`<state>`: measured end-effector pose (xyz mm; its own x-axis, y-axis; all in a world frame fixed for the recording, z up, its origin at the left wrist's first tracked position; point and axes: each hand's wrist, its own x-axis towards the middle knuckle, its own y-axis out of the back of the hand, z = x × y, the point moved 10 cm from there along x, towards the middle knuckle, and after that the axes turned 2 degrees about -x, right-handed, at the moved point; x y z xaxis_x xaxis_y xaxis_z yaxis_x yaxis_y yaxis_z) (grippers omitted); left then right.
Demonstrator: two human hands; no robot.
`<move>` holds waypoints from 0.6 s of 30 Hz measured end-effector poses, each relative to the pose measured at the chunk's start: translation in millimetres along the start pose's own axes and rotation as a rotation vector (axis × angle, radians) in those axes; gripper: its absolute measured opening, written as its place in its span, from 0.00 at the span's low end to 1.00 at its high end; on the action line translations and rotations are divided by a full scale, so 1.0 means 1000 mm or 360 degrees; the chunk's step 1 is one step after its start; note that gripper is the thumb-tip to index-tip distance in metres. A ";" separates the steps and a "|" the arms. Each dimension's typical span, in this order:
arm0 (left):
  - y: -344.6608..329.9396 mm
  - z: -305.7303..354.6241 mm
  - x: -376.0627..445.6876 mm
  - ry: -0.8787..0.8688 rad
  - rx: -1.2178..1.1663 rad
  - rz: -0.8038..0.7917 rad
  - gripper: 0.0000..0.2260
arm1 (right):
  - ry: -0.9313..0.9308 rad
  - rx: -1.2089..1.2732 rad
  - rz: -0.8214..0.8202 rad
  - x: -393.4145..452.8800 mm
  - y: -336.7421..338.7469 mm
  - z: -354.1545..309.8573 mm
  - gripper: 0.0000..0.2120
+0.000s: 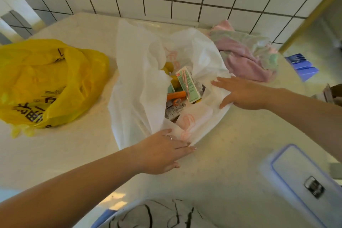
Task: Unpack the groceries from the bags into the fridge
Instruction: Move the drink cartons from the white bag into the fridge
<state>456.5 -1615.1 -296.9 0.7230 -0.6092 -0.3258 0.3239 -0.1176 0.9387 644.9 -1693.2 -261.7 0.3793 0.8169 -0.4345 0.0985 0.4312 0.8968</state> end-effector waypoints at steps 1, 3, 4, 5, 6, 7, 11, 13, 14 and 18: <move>-0.004 0.000 -0.001 0.0013 0.0057 -0.0036 0.27 | -0.0007 0.0015 -0.0002 0.000 0.000 -0.003 0.21; -0.004 -0.002 -0.003 0.0039 0.0077 -0.0037 0.28 | -0.0033 -0.0012 -0.0008 -0.002 0.005 -0.007 0.24; 0.003 -0.003 -0.004 0.0032 0.0086 0.0034 0.28 | -0.0054 -0.0008 -0.0014 -0.003 0.010 -0.009 0.26; 0.014 -0.003 -0.004 0.0030 0.0118 0.0133 0.27 | -0.0062 0.0017 -0.0004 -0.004 0.016 -0.011 0.28; 0.026 -0.004 -0.005 0.0027 0.0150 0.0247 0.26 | -0.0055 0.0052 0.0016 -0.005 0.023 -0.015 0.29; 0.041 -0.006 -0.006 0.0028 0.0164 0.0398 0.26 | -0.0042 0.0097 0.0042 -0.006 0.032 -0.021 0.30; 0.086 -0.027 -0.005 0.0130 0.0239 0.0590 0.23 | -0.0006 0.0421 -0.0009 -0.010 0.054 -0.046 0.28; 0.084 -0.050 0.002 0.0293 0.0314 0.0303 0.23 | 0.0029 0.0569 0.0007 -0.006 0.066 -0.060 0.25; 0.080 -0.062 0.002 0.0376 0.0385 0.0152 0.23 | 0.0031 0.0589 0.0069 -0.001 0.072 -0.066 0.24; 0.081 -0.091 -0.012 0.0460 0.0781 0.0023 0.23 | 0.0007 0.0320 0.0348 0.035 0.088 -0.094 0.27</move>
<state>529.7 -1545.4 -226.6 0.8851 -0.3825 -0.2653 0.0410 -0.5037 0.8629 580.5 -1590.4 -206.1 0.4075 0.8840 -0.2291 0.1952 0.1608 0.9675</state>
